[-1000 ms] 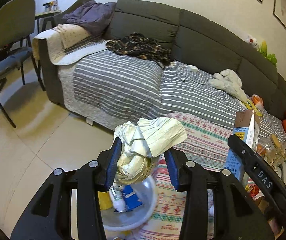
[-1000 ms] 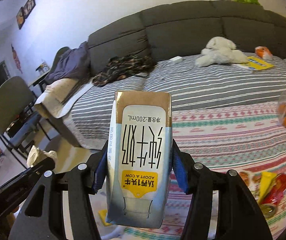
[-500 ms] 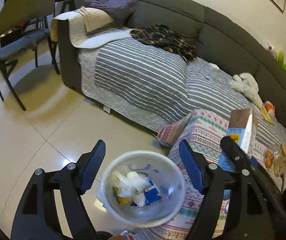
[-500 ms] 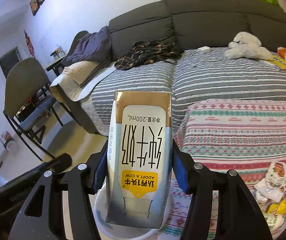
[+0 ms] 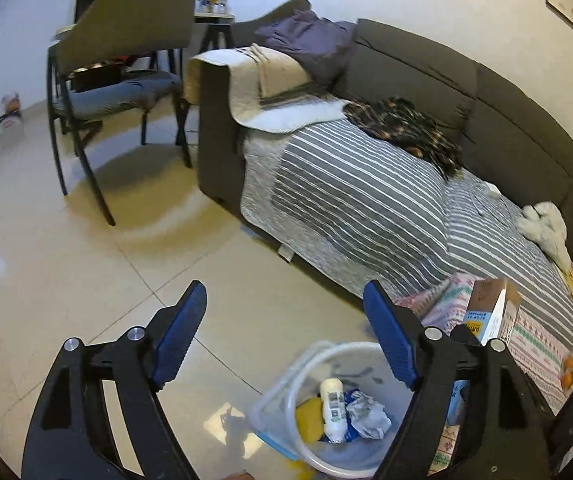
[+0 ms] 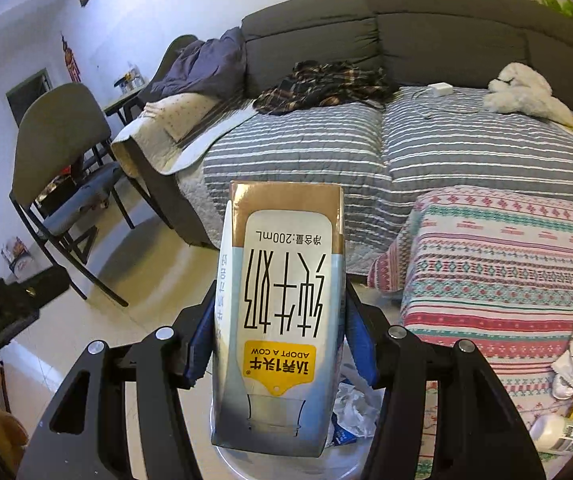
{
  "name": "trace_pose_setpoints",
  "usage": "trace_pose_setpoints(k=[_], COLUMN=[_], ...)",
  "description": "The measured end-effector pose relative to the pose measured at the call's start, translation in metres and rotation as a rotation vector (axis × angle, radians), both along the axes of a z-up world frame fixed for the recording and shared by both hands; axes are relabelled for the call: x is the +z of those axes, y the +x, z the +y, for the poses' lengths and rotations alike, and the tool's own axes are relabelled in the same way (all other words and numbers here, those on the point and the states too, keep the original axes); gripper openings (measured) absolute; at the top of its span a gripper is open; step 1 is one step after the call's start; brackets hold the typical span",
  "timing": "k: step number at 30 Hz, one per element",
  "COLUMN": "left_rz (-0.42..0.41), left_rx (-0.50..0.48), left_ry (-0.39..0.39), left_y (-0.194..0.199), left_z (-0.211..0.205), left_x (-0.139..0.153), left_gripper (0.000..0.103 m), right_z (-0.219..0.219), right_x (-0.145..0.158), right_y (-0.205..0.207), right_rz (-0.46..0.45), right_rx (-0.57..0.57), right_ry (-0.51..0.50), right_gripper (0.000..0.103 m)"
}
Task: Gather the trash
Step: 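Carry paper and carton to the white bin and release both, then move both tools back over the pile of trash on the bedspread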
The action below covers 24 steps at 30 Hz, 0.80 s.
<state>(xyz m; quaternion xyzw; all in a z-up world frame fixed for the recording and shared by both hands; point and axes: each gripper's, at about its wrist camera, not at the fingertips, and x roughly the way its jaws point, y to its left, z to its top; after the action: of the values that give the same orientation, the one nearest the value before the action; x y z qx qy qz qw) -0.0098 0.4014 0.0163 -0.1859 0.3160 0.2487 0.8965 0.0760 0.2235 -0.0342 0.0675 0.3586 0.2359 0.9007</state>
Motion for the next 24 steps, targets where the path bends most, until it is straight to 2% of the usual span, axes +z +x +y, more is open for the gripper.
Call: trace_pose_setpoints(k=[8, 10, 11, 13, 15, 21, 24], left_rz=[-0.037, -0.035, -0.034, -0.033, -0.036, -0.035, -0.021], left_rx=[0.069, 0.072, 0.072, 0.077, 0.085, 0.085, 0.076], left_ry=[-0.001, 0.002, 0.003, 0.009, 0.016, 0.023, 0.038], left_y=[-0.009, -0.009, -0.009, -0.009, -0.01, -0.006, -0.001], left_z=[0.016, 0.016, 0.016, 0.016, 0.014, 0.004, -0.009], left_x=[0.005, 0.005, 0.004, 0.005, 0.006, 0.007, 0.005], left_gripper=[0.079, 0.08, 0.08, 0.08, 0.081, 0.085, 0.092], right_z=[0.017, 0.019, 0.018, 0.017, 0.016, 0.0, -0.018], right_x=[-0.012, -0.014, -0.015, -0.015, -0.014, -0.012, -0.006], right_y=[0.005, 0.006, 0.006, 0.007, 0.008, 0.01, 0.011], right_rz=[0.028, 0.036, 0.036, 0.037, 0.038, 0.03, 0.016], right_rx=[0.009, 0.001, -0.011, -0.024, -0.043, -0.121, -0.16], right_ry=[-0.039, -0.044, -0.047, -0.045, -0.063, -0.134, -0.153], right_gripper=[0.058, 0.07, 0.079, 0.084, 0.093, 0.095, 0.095])
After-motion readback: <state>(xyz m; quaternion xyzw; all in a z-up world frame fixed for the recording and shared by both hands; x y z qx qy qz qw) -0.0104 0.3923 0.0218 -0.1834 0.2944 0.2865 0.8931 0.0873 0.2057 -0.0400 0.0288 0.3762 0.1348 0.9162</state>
